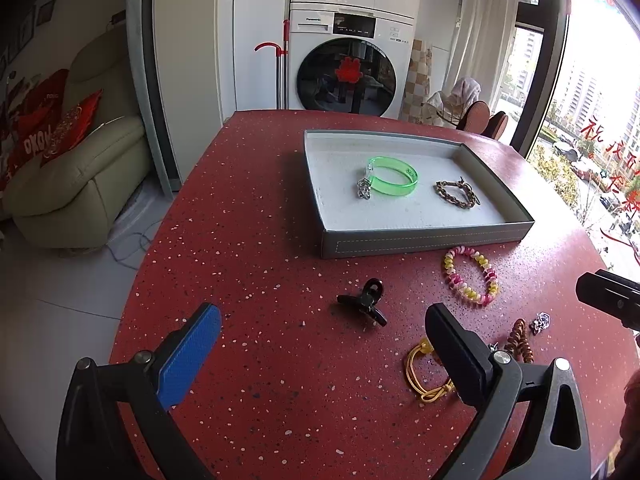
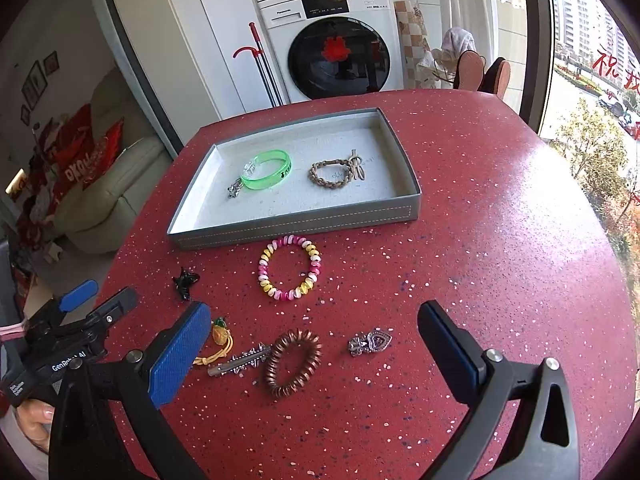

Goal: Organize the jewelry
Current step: 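Withdraw both tools from the tray over the remaining jewelry, then grasp the pink-heart silver pendant with the right tool while the left tool grasps the black claw clip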

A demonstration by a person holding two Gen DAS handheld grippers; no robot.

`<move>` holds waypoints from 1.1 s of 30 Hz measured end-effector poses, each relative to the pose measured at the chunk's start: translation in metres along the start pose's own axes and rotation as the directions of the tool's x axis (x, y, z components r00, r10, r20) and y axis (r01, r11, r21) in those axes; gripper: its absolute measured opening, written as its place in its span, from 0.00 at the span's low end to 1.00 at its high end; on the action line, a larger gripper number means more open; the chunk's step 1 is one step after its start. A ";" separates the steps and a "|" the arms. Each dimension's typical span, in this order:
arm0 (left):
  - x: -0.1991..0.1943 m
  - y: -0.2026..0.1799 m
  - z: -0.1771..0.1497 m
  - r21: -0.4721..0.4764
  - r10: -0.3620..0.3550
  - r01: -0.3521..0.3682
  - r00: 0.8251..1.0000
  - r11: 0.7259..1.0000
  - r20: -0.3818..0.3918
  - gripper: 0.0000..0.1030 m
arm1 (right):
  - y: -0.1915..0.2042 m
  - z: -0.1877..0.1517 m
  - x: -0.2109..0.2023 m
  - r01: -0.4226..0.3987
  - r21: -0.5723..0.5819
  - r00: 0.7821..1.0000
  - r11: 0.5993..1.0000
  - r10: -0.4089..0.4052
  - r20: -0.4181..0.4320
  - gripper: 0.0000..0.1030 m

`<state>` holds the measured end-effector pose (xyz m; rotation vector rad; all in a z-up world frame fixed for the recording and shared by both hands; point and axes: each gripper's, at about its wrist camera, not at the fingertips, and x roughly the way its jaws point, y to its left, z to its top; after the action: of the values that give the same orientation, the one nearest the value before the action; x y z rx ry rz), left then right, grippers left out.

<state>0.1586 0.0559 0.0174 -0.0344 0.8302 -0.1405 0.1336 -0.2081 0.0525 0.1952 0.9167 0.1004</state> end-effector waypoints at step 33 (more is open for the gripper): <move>0.046 0.000 -0.011 -0.009 0.004 -0.005 0.992 1.000 -0.125 1.00 | -0.046 -0.047 0.033 0.127 0.027 0.988 0.992 -0.123 -0.093 0.85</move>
<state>0.1807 0.0502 -0.0238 -0.0325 0.9561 -0.1359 0.1164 -0.2415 -0.0101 0.1643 1.0201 -0.0223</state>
